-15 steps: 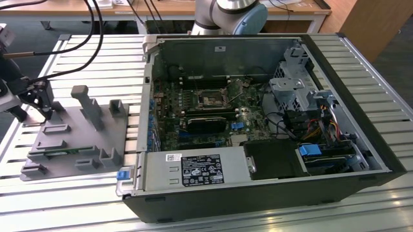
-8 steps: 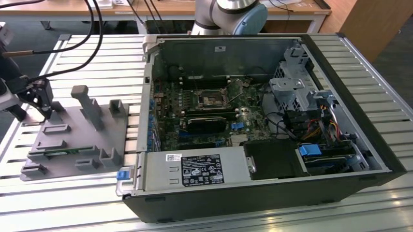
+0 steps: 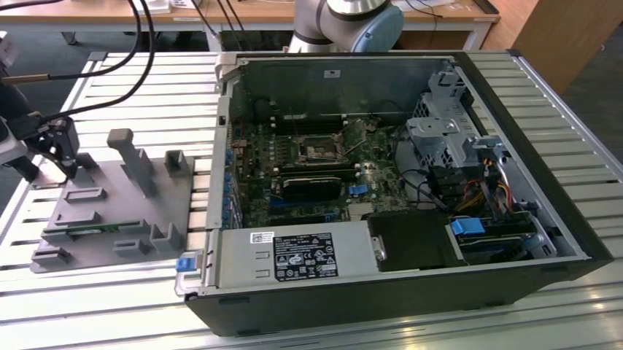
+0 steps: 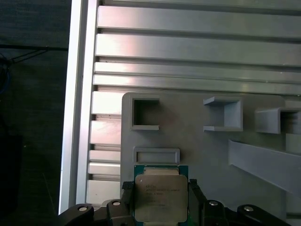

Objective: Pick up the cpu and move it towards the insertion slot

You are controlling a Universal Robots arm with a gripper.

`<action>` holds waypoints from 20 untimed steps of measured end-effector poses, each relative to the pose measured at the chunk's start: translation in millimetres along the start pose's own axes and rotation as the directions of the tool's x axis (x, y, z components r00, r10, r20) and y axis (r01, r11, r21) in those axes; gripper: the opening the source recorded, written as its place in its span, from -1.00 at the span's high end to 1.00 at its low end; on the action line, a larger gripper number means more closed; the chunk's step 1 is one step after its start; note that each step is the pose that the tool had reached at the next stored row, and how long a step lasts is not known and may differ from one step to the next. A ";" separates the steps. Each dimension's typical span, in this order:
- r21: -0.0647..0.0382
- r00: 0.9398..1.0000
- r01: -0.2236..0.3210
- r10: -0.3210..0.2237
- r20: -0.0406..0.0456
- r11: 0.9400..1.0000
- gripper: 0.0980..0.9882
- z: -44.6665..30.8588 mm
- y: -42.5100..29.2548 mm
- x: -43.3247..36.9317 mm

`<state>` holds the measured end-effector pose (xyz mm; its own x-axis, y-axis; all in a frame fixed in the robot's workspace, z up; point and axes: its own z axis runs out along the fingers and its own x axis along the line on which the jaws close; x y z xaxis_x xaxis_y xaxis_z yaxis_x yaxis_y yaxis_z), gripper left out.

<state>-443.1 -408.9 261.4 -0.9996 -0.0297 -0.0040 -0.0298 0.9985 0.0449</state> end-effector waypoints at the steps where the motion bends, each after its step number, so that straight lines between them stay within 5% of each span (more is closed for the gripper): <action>1: 0.000 1.000 0.000 0.000 0.000 1.000 0.00 -0.3 0.0 0.0; 20: 0.000 1.000 0.000 0.000 0.000 1.000 0.00 -6.0 0.3 0.0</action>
<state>-443.1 -408.9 267.4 -0.9996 -0.0297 -0.0040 -0.0299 0.9985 0.0449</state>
